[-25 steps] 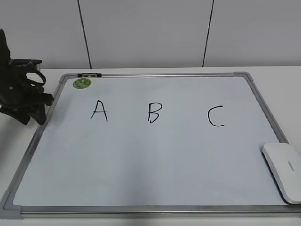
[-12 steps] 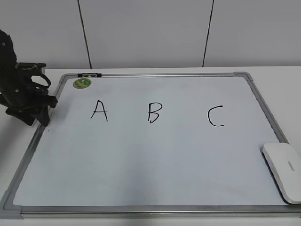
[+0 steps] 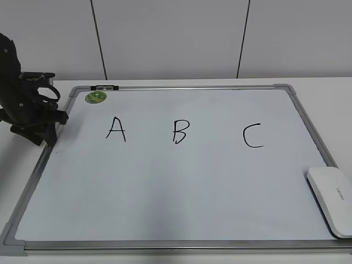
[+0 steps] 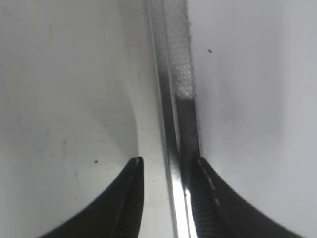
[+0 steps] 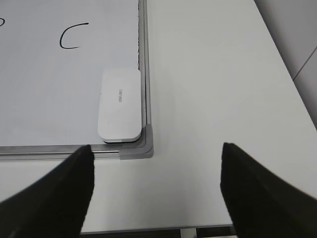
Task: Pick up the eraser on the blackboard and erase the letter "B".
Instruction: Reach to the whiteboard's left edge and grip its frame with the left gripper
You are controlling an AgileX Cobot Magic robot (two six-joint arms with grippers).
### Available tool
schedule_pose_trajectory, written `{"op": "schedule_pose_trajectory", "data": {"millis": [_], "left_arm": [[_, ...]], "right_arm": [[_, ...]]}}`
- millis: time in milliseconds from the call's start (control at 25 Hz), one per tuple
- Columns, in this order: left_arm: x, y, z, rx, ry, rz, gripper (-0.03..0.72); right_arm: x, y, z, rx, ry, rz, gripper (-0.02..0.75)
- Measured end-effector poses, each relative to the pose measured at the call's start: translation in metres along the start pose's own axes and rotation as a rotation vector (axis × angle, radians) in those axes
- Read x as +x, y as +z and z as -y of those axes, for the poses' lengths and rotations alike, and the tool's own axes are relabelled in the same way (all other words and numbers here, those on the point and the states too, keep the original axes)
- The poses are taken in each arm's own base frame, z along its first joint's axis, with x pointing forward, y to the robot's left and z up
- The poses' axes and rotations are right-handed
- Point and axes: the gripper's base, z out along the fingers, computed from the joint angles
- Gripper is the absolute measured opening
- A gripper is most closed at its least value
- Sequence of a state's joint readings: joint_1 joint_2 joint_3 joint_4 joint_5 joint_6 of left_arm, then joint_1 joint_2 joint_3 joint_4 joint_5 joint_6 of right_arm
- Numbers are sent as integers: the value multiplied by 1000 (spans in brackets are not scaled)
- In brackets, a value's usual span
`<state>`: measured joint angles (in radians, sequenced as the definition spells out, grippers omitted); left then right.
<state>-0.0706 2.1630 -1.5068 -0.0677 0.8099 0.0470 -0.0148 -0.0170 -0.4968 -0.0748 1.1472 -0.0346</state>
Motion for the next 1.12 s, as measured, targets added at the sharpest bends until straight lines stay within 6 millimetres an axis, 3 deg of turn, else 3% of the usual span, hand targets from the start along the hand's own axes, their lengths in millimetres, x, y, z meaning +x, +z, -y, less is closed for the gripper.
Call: {"op": "schedule_pose_trajectory", "data": {"millis": [160,680,920,1120], "left_arm": [[0,0,0,1,-1,-1,179],[0,4,1,14,-11,-16,166],[-1,4,2,26,-22,-17,71],[0,4,3,29,-24,-19,53]], "right_arm": [[0,0,0,0,0,0,589],[0,0,0,0,0,0,589],[0,0,0,0,0,0,589],[0,0,0,0,0,0,589]]}}
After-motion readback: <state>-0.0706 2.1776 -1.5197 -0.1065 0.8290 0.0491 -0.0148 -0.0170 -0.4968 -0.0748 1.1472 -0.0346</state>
